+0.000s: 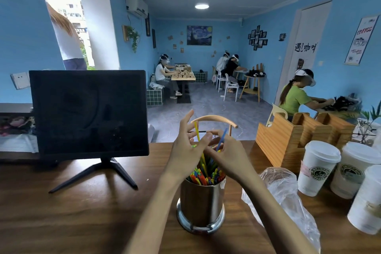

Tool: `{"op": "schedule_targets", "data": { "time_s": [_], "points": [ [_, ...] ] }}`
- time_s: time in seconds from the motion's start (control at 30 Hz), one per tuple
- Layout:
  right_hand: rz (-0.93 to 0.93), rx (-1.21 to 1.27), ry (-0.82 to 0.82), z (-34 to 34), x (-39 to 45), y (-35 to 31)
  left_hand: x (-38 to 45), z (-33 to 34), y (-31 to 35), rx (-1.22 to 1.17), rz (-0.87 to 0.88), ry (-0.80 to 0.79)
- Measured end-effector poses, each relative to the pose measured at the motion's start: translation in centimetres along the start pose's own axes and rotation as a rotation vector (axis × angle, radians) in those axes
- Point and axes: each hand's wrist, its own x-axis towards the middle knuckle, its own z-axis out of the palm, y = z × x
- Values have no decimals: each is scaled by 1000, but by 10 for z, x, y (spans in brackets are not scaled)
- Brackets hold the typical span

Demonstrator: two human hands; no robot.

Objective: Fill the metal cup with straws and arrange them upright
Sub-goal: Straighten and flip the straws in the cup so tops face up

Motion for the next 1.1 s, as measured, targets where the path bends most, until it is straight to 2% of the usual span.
{"op": "schedule_targets", "data": {
  "time_s": [0.1, 0.33, 0.43, 0.53, 0.6, 0.7, 0.77, 0.83, 0.9, 0.97, 1.03, 1.1],
  "points": [
    [-24, -19, 14, -4, 3, -3, 1, 0, 0, 44, 61, -4],
    [-75, -271, -158, 8, 15, 0, 5, 17, -4, 303, 199, -110],
    [-105, -306, -192, 5, 20, -2, 9, 18, -12, 363, 218, -55],
    [-22, -138, -286, -9, 22, 0, 12, 15, -12, 177, 110, 15],
    [49, 97, -320, -22, 19, 4, 12, 10, -14, 178, 95, 1],
    [168, 374, -170, -26, 20, 13, 15, 4, -21, 524, 147, -101],
    [264, 363, -5, -13, 26, 22, 16, 3, -25, 790, 50, -270],
    [325, 265, 50, -1, 30, 32, 17, 3, -27, 912, -34, -388],
    [321, 192, -34, 6, 32, 38, 17, 0, -25, 734, -18, -351],
    [303, 126, -122, 9, 33, 38, 16, -1, -27, 423, -23, -185],
    [294, 109, -153, 11, 34, 36, 15, -2, -34, 326, -63, -67],
    [299, 134, -165, 12, 35, 35, 14, -2, -43, 317, -126, -56]
  ]
}}
